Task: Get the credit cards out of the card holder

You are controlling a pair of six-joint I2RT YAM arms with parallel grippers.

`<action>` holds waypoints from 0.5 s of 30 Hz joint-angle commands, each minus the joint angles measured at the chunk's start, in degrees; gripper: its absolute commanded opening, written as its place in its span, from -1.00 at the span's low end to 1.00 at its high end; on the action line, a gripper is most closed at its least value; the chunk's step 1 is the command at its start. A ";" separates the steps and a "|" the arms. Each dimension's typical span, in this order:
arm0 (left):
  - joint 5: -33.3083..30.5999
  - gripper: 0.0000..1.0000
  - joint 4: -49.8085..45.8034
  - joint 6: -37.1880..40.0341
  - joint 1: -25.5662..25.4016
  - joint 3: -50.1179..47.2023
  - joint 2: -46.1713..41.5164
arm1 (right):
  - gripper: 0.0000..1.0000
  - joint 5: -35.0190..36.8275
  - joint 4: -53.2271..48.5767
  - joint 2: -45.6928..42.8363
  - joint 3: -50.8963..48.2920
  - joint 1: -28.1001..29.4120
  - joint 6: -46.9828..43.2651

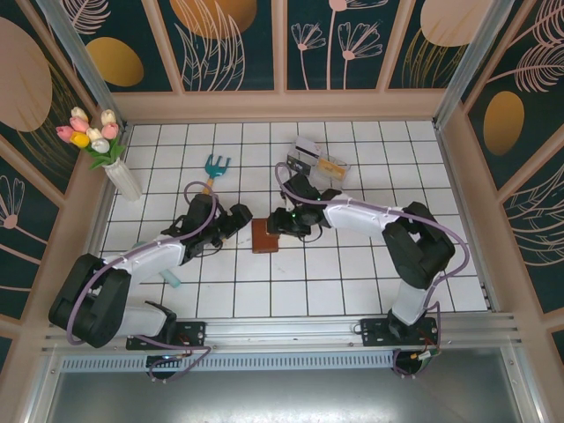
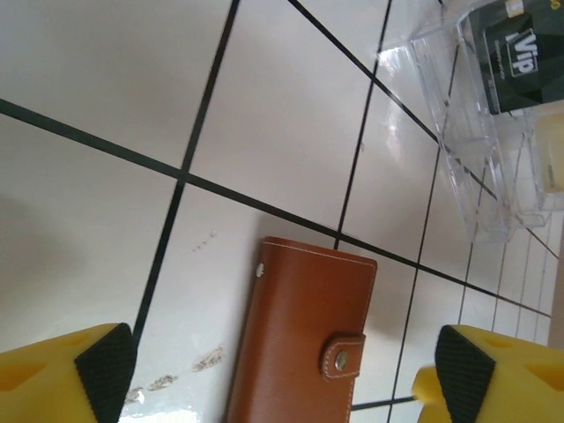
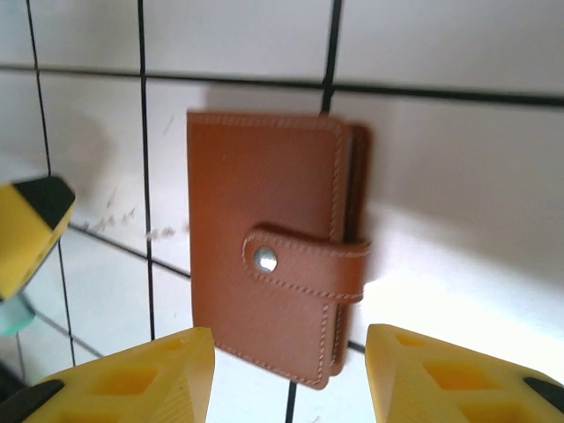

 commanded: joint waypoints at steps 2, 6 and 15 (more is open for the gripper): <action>2.87 0.68 0.97 0.11 1.70 -0.87 -1.72 | 0.01 8.46 -6.38 2.50 5.33 1.76 -0.82; 2.87 0.46 0.46 -0.30 3.25 -2.82 -2.77 | -0.02 12.47 -8.92 6.98 10.58 4.11 0.05; 0.06 0.12 -2.76 3.62 3.52 -3.13 -3.12 | -0.09 18.90 -17.15 16.31 21.20 7.16 -0.52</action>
